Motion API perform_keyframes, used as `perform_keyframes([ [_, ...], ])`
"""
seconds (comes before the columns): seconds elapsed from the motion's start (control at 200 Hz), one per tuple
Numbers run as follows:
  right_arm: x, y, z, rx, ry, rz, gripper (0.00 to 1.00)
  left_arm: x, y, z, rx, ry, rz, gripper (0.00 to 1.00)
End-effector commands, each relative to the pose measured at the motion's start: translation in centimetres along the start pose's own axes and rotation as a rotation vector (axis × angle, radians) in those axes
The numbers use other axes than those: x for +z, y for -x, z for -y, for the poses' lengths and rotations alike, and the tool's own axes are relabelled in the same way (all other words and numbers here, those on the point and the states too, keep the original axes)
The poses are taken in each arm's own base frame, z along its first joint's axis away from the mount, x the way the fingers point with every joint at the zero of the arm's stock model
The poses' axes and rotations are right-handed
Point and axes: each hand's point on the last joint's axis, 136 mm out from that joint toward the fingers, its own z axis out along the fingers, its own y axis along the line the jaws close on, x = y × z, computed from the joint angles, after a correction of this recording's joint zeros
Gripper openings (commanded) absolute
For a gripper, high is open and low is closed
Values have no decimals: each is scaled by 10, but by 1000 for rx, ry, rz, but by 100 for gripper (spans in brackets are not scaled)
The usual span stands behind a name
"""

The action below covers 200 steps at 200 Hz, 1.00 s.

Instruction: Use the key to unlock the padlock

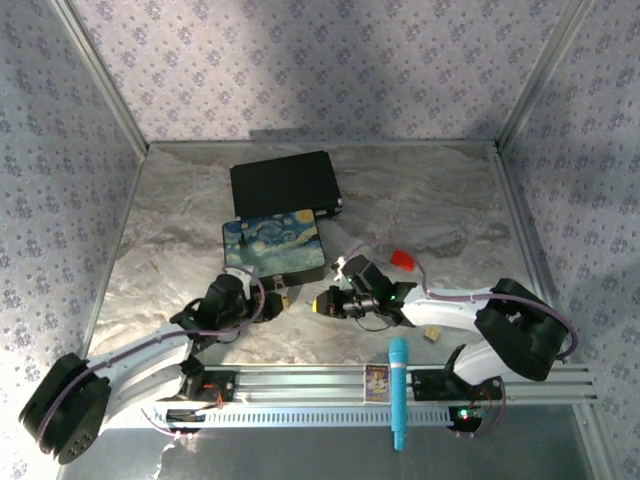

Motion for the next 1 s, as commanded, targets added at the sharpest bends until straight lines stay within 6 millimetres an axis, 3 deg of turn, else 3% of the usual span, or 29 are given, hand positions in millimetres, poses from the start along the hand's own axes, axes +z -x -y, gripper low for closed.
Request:
perform_keyframes([
  [0.0, 4, 4, -7, 0, 10, 7, 0, 1, 20, 22, 41, -68, 41, 65],
  [0.11, 7, 2, -5, 7, 8, 3, 0, 5, 21, 21, 40, -64, 40, 65],
  [0.33, 11, -3, -1, 27, 19, -8, 0, 16, 21, 41, 23, -160, 3, 62],
  [0.78, 12, -10, 11, 59, 2, -6, 0, 29, 7, 21, -22, -90, -31, 44],
  [0.994, 20, -11, 11, 72, 5, -24, 0, 34, -1, 15, -27, -69, -60, 40],
])
